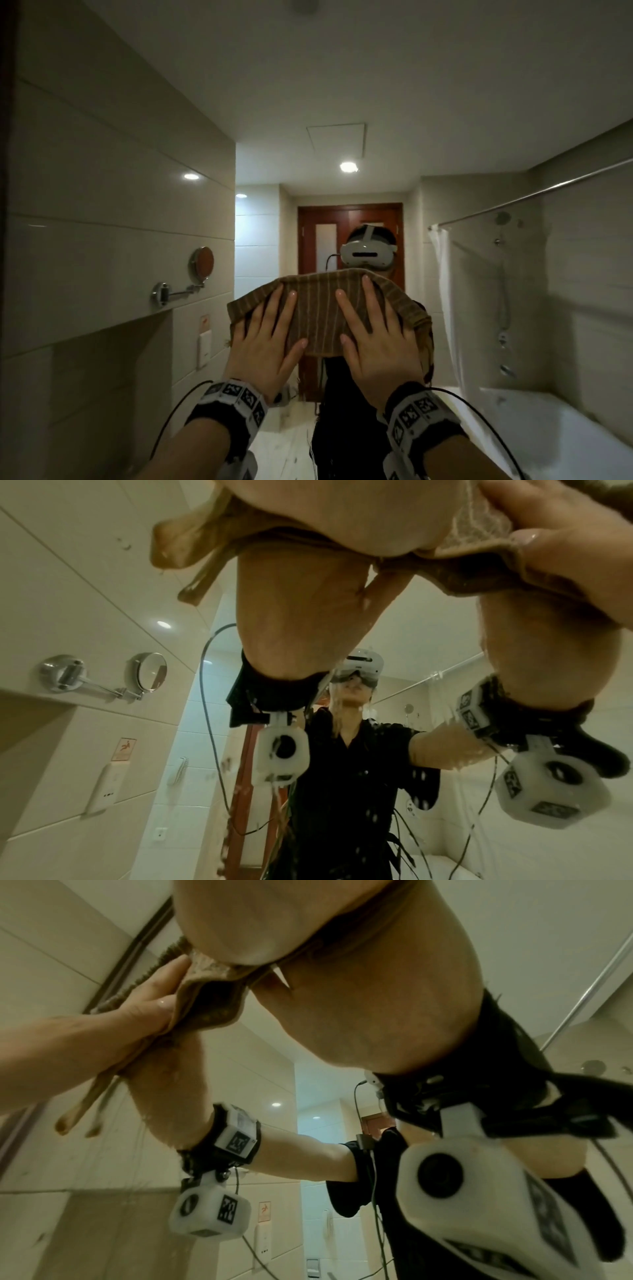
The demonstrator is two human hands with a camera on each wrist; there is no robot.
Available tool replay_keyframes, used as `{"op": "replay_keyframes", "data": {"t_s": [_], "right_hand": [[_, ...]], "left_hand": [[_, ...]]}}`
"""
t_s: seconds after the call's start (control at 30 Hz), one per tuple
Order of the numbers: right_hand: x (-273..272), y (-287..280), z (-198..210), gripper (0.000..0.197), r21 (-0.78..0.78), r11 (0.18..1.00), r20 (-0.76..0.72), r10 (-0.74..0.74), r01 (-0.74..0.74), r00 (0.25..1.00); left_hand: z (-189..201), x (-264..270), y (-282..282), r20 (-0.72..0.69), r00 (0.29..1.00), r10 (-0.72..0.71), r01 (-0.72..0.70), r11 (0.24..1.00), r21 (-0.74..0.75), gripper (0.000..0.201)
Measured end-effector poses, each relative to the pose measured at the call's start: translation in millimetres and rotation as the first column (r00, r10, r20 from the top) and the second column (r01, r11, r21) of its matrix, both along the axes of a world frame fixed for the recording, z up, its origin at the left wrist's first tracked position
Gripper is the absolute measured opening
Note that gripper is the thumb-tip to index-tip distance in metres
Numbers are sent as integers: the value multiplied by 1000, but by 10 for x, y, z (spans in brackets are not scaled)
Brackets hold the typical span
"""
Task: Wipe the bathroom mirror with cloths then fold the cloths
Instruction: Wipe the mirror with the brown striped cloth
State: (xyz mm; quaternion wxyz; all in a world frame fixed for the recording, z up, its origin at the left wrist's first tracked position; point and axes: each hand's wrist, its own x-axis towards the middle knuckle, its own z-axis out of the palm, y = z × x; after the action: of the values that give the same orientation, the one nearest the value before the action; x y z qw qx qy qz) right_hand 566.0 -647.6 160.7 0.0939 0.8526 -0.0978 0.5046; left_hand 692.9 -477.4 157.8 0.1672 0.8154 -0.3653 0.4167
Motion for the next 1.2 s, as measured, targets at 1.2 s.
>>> {"op": "replay_keyframes", "data": {"t_s": [1.2], "right_hand": [[777,672,2167,63,-143,971,76,-180,189,981]], "left_hand": [[2197,920,678,248,966,-73,102,989,-104,72]]}}
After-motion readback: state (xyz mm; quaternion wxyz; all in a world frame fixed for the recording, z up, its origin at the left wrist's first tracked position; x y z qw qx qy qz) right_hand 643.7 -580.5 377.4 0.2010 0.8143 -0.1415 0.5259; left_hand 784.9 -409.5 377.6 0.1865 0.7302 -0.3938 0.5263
